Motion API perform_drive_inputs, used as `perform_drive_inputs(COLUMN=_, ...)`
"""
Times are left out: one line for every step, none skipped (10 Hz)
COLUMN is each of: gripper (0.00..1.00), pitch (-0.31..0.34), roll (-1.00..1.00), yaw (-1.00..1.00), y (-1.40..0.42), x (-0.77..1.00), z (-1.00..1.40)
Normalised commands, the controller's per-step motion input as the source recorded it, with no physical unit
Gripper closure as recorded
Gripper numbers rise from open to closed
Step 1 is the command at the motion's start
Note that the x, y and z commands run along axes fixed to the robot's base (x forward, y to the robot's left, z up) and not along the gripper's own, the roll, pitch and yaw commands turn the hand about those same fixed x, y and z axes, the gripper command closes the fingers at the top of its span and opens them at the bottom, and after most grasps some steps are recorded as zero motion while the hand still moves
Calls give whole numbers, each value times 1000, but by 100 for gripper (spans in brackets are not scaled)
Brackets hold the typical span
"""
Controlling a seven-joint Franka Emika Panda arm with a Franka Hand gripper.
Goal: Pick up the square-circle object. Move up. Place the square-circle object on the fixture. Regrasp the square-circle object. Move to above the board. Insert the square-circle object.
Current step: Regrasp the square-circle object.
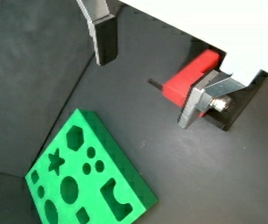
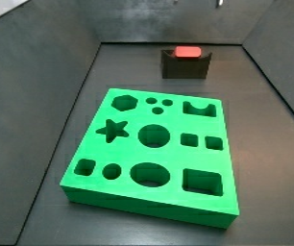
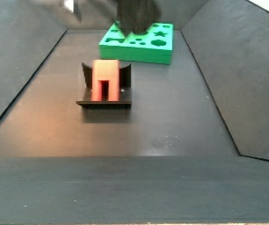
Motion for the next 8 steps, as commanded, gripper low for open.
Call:
perform_drive_inputs(gripper=0, pitch=18, roll=1000, yaw=14, y=-348, x=-101, z=277)
perform_drive_inputs(gripper=0, pitch=15, roll=1000, yaw=14, y=-128, x=-52, z=57)
perform_drive_inputs(gripper=0, pitch=16, roll=1000, yaw=14, y=-66, x=-36, z=40)
perform_drive_inputs(gripper=0, pitch=16, roll=1000, yaw=15, y=-38, x=-21, z=43)
perform_drive_inputs(gripper=0, pitch=11, roll=1000, yaw=15, y=-29, x=-27, z=21)
perform_drive_inputs(gripper=0, pitch=5, roll=1000, yaw=15, y=-24, x=-38, z=15)
perform_drive_inputs(gripper=0, pitch=-2, roll=1000, yaw=16, y=-24, x=-47, z=12)
perform_drive_inputs(gripper=0, pitch=-8, roll=1000, yaw=17, y=-23, x=-52, z=14)
